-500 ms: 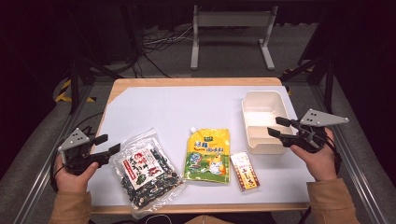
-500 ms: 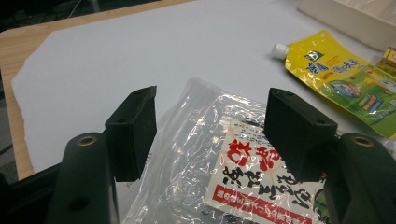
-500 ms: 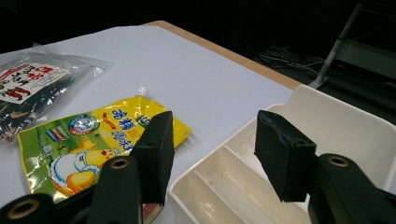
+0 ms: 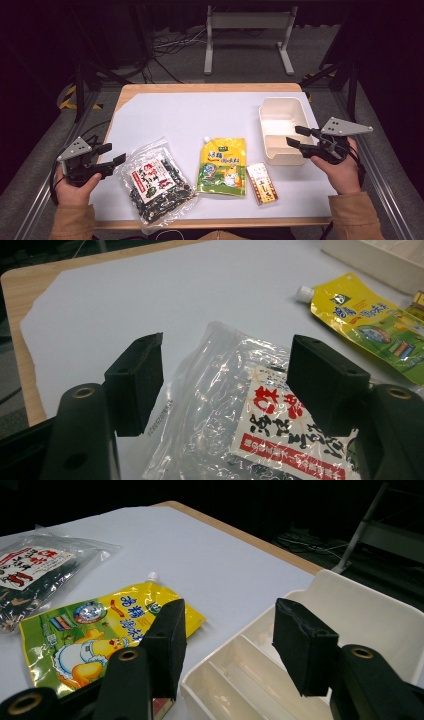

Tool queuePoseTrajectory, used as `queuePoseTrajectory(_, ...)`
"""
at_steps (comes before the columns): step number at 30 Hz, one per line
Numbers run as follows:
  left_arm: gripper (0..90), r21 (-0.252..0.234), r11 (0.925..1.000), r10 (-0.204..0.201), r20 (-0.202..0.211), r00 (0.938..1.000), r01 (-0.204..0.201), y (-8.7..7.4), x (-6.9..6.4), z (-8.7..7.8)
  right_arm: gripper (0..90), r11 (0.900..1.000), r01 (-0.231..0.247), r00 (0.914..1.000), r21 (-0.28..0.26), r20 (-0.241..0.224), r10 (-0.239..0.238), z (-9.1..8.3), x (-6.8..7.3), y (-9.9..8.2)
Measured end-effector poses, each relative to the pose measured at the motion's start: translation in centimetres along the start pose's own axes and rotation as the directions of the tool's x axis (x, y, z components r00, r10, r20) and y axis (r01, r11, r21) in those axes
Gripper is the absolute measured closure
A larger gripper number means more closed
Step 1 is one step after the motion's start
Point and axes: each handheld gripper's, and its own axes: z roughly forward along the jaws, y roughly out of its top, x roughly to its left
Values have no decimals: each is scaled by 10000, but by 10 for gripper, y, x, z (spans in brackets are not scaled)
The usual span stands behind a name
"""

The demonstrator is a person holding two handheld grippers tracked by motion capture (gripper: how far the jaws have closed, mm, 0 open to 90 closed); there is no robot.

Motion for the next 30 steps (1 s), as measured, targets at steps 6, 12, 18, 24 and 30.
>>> queuePoseTrajectory(6,308,59,9991,-431,-53,9991,431,-4,11,1,478,10000,-6,10000,76,-23,6,2,0,-1)
queuePoseTrajectory(12,308,317,9960,-838,-38,9965,838,-8,19,6,478,9999,13,10000,135,-48,-12,3,1,-2)
queuePoseTrajectory(18,305,580,9902,-1274,-33,9919,1273,-17,31,11,476,9997,-25,9999,260,-114,28,8,2,-3)
queuePoseTrajectory(24,301,1124,9808,-1613,70,9869,1595,-23,35,18,473,9995,-13,9999,312,-159,18,10,3,-4)
queuePoseTrajectory(30,306,1545,9704,-1871,-45,9823,1856,-28,39,26,473,9993,-5,9998,383,-214,13,13,4,-4)
